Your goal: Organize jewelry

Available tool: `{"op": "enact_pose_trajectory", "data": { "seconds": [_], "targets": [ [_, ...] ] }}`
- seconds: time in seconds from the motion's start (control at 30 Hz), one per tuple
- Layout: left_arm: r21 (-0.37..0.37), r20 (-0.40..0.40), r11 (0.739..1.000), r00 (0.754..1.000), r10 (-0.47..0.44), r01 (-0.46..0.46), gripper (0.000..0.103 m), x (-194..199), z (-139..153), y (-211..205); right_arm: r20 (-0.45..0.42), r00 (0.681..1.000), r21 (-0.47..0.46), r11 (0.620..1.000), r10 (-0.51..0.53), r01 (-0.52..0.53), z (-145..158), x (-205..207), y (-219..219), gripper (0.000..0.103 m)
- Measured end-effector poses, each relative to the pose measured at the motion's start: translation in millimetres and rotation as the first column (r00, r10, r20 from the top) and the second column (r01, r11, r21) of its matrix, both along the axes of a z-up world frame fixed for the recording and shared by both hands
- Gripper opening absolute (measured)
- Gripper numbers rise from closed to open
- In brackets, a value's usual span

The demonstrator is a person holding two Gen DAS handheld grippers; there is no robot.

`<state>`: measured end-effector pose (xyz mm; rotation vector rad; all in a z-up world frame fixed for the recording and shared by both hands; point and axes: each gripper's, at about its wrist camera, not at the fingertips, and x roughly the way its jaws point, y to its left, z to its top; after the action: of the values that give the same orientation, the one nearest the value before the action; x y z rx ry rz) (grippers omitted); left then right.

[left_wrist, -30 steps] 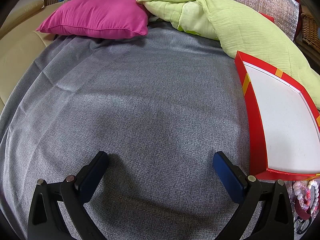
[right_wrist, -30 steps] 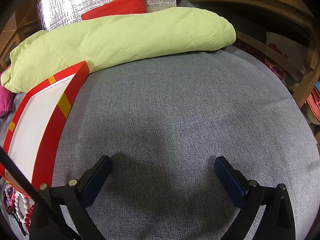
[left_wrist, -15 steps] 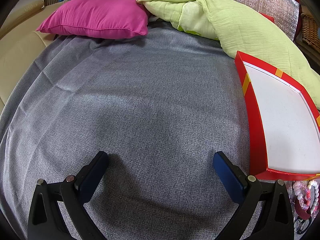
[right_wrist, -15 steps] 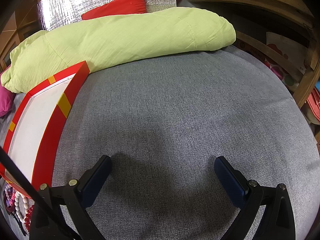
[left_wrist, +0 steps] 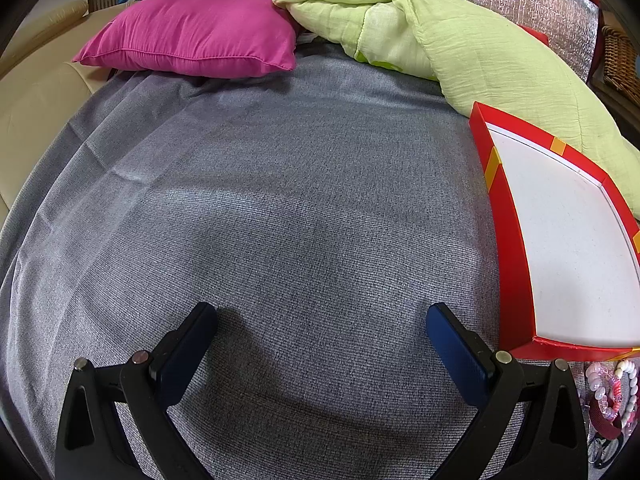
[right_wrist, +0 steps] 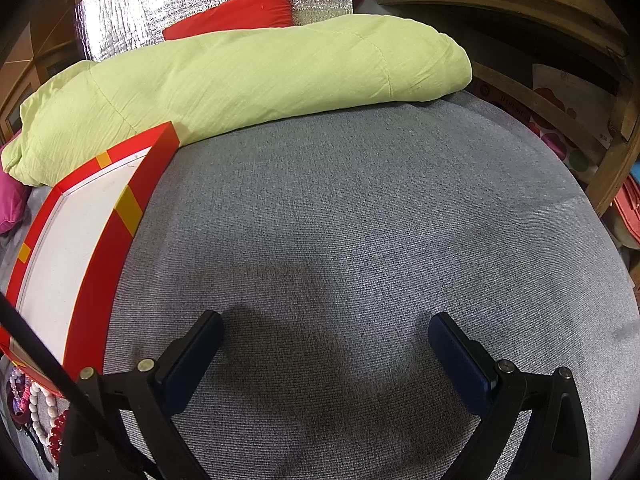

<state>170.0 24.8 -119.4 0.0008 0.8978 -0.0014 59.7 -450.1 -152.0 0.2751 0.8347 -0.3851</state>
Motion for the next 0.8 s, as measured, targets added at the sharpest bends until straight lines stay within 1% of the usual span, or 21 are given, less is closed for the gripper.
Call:
{"op": "enact_pose_trajectory", "data": {
  "seconds": [0.4, 0.6, 0.67, 0.73, 0.8],
  "targets": [
    [0.0, -0.001, 1.0, 1.0, 0.0, 0.0, 0.103, 1, 0, 0, -0.001, 1.0, 0.002, 1.0, 0.001, -0.001, 0, 0, 0, 0.103],
    [0.006, -0.001, 1.0, 1.0, 0.001, -0.001, 0.103, 1, 0, -1, -0.004, 1.0, -0.001, 1.0, -0.031, 0.03, -1, 7, 3, 0.103],
    [0.003, -0.012, 1.0, 1.0, 0.011, -0.011, 0.103, 1, 1, -1, -0.008, 0.999, 0.016, 0.999, -0.043, 0.043, 0, 8, 2, 0.103],
    [-0.004, -0.059, 1.0, 0.998, 0.006, -0.006, 0.103, 2, 4, -1, -0.037, 0.997, 0.043, 0.997, -0.069, 0.07, 2, 10, 1, 0.103],
    [-0.024, -0.102, 1.0, 0.995, -0.016, 0.014, 0.103, 2, 8, -1, -0.071, 0.996, 0.052, 0.997, -0.057, 0.061, 3, 11, 1, 0.103]
  ]
}}
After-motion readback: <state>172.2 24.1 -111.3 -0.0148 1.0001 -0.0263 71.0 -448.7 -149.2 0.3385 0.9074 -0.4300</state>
